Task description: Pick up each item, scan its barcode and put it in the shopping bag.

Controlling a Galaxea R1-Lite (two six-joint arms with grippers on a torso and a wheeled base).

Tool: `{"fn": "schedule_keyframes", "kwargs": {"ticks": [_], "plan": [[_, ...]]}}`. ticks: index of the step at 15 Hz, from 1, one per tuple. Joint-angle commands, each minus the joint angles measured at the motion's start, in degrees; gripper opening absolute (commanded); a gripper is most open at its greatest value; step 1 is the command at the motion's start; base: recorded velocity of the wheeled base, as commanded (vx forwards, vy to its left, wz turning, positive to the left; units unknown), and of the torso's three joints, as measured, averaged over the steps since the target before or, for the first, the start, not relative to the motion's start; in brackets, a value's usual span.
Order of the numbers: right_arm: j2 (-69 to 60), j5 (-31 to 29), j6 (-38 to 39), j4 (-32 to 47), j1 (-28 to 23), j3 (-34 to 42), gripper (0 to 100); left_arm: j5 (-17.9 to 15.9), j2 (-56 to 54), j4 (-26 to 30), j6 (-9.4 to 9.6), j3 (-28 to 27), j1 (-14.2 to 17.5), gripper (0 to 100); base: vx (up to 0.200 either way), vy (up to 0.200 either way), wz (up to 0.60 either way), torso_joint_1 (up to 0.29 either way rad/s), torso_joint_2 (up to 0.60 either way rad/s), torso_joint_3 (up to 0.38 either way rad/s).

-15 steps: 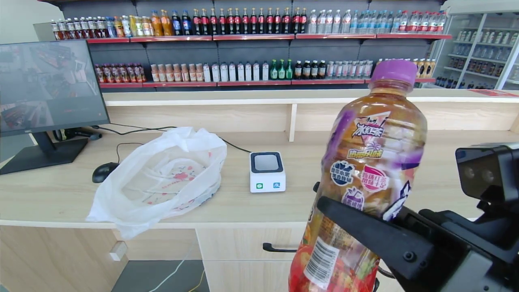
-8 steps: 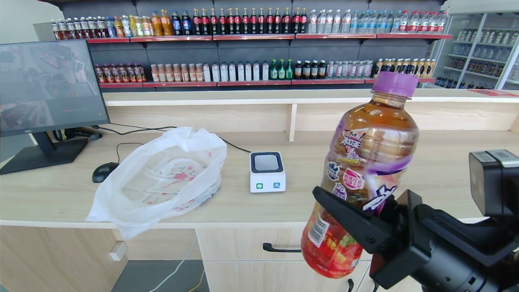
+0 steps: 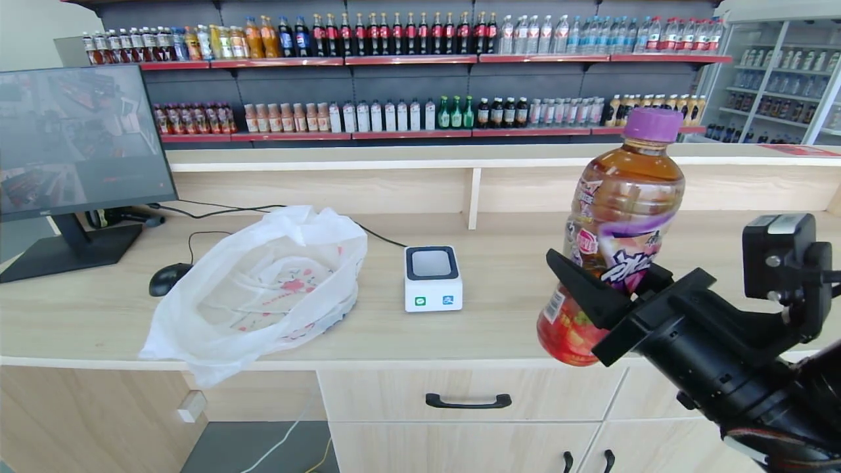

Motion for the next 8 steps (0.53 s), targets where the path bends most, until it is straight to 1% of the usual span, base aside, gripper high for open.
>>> {"fn": "schedule_keyframes", "kwargs": {"ticks": [1,3,6,8], "plan": [[0.9,0.2,0.3,-0.1,-2.5,0.3,0,0.0,0.0,0.0,0.0,0.0,0.0,100,0.0,0.0,0.0,0.0,0.0,0.0],[1.6,0.1,1.0,-0.1,-5.5,-0.8,0,0.0,0.0,0.0,0.0,0.0,0.0,100,0.0,0.0,0.0,0.0,0.0,0.0],[1.4,0.0,1.1,-0.1,-5.7,0.2,0,0.0,0.0,0.0,0.0,0.0,0.0,100,0.0,0.0,0.0,0.0,0.0,0.0],[1.4,0.0,1.2,-0.1,-7.1,0.4,0,0.0,0.0,0.0,0.0,0.0,0.0,100,0.0,0.0,0.0,0.0,0.0,0.0]]}}
